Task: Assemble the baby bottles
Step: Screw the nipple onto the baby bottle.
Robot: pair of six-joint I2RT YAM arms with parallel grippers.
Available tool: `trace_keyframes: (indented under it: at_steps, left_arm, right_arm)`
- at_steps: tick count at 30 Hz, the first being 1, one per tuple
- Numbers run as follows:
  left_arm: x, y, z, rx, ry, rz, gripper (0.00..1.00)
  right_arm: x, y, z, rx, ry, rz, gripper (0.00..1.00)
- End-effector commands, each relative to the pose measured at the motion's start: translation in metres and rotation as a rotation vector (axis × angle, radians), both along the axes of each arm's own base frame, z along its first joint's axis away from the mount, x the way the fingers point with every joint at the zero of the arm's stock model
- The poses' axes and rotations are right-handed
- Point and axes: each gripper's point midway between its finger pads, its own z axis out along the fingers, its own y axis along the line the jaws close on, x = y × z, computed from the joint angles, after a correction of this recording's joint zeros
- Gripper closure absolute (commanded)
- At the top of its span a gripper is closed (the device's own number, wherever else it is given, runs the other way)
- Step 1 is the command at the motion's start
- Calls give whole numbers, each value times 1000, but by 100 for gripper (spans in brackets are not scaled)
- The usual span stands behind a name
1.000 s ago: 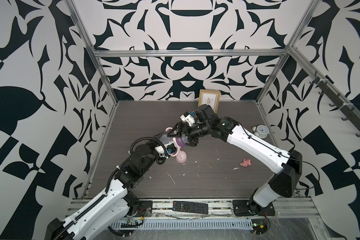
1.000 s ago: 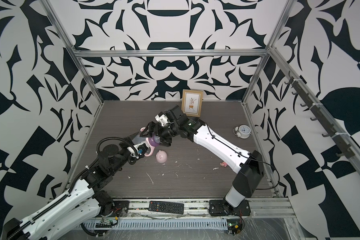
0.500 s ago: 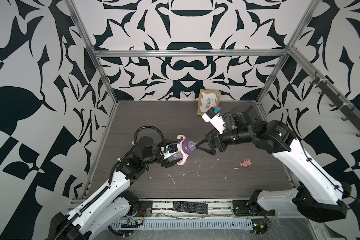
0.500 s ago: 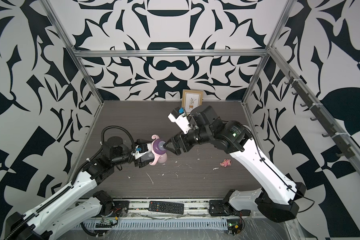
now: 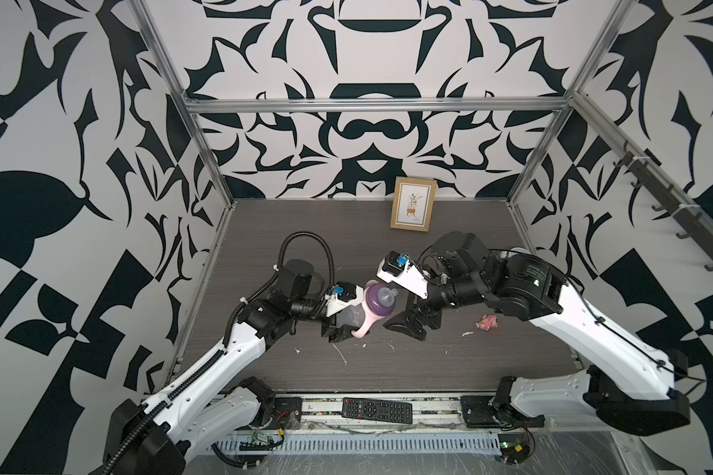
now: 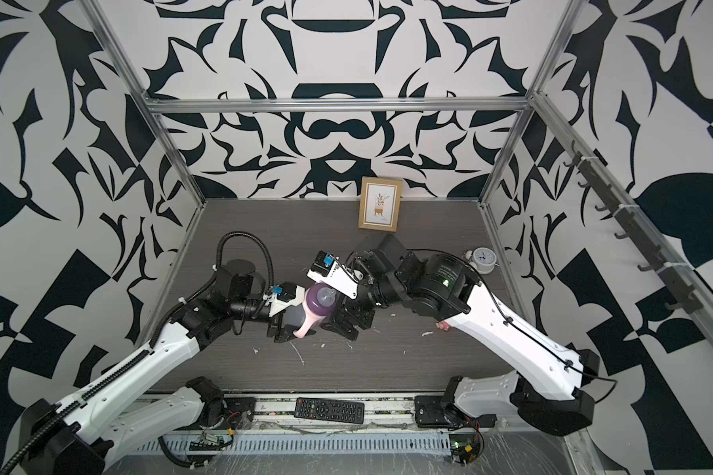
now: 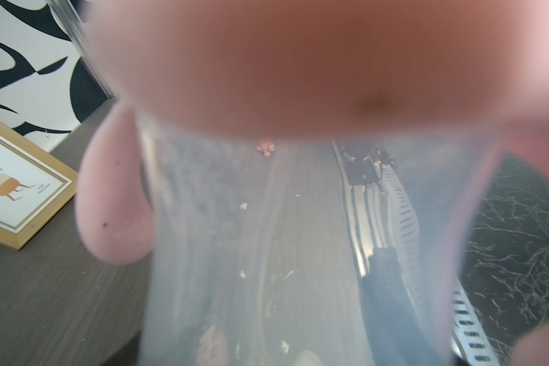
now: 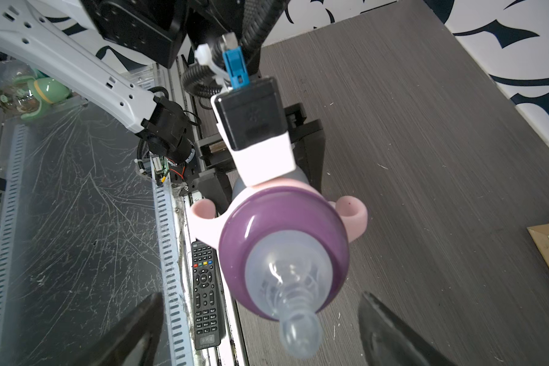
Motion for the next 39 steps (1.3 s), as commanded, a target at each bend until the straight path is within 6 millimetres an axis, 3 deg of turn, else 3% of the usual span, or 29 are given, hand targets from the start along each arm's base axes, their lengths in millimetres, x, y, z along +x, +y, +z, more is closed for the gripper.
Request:
trace_keyframes:
  at_steps: [1,7,16,27,34,39]
  left_arm:
    - [-6,0,11,-19,2,-43,100]
    - [-5,0,11,-14,-4,-39,100]
    - [-4,2,11,-9,-27,-27,100]
    - [-2,3,13,-7,-50,-12,100]
    - [0,2,13,-3,-53,-5,100]
    - [1,3,12,3,-53,1,100]
  right_arm:
    - [6,9,16,39,-53,17,4]
    - [9,21,15,37,-26,30,5]
    - [9,29,10,21,52,37,13]
    - [16,16,4,13,119,6,12]
    - [15,18,-4,-6,160,14,17]
    - [14,18,-10,-24,163,23,15]
